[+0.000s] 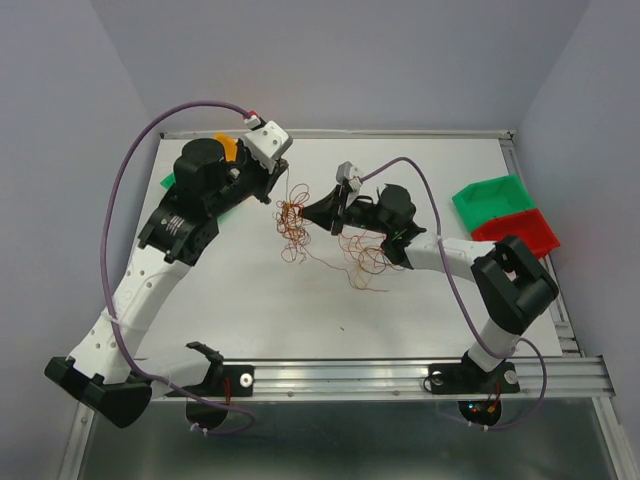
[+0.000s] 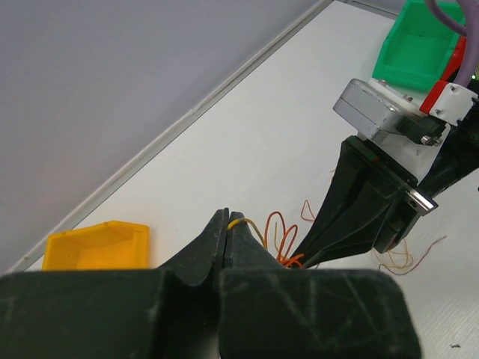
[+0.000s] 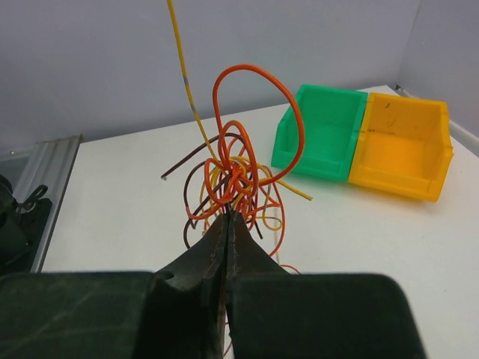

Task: Untangle the cables

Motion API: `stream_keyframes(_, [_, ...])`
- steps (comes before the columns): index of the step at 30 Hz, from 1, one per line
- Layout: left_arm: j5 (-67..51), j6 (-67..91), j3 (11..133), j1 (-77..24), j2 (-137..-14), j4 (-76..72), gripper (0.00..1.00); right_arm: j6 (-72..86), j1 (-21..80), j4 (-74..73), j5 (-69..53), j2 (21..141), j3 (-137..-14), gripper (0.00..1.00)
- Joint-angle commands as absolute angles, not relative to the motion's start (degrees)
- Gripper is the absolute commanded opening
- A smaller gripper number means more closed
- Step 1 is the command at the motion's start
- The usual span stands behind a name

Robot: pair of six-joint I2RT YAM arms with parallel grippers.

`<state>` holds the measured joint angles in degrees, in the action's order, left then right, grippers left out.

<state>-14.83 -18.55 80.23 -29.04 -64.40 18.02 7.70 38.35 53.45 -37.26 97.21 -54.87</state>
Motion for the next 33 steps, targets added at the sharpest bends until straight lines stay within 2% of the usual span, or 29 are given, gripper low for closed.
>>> stream_keyframes(1, [-14.51, -19.07, 78.67, -29.44, -62.93, 16.61, 0.05, 7.73, 38.58, 57.22, -35.51, 95.1, -54.94, 0.01])
stream_keyframes(5, [-8.8, -20.39, 73.14, -29.36, -61.7, 13.37, 0.23, 9.22, 38.67, 57.04, -33.23, 91.76, -52.91, 0.01])
stream_keyframes(6, [-8.35, -21.35, 70.43, -29.44, -61.44, 12.49, 0.36, 9.92, 38.67, 57.04, -32.09, 90.02, -52.04, 0.01])
stream_keyframes(8, [-9.14, -22.41, 67.69, -29.44, -61.09, 11.87, 0.53, 10.46, 38.58, 57.04, -31.47, 88.25, -51.16, 0.0])
stream_keyframes(9, [-10.53, -23.46, 64.89, -29.44, -60.39, 11.26, 0.67, 11.5, 38.58, 56.95, -30.25, 86.42, -50.37, 0.01])
stream_keyframes(10, [-10.89, -23.73, 63.47, -29.44, -59.77, 10.55, 0.74, 11.86, 38.58, 56.87, -29.54, 85.53, -49.93, 0.01])
stream_keyframes(17, [-10.2, -21.72, 54.59, -29.01, -53.36, 4.14, 0.99, 14.76, 38.58, 54.06, -22.86, 78.93, -48.34, 0.01])
stream_keyframes(21, [-4.84, -18.81, 50.72, -28.04, -48.7, -0.78, 0.99, 15.47, 38.67, 52.3, -17.24, 76.12, -47.29, 0.01])
stream_keyframes(28, [-3.07, -17.49, 50.01, -23.14, -43.95, -3.51, 0.99, 15.39, 38.58, 50.19, -7.67, 74.18, -46.67, 0.0])
stream_keyframes(32, [-12.36, -17.66, 51.33, -19.08, -43.68, -2.29, 0.99, 15.38, 38.67, 49.75, -8.52, 74.53, -46.76, 0.0])
stream_keyframes(33, [-19.96, -18.1, 51.33, -18.99, -43.94, -1.59, 0.99, 15.47, 38.58, 49.75, -8.79, 74.62, -46.84, 0.01])
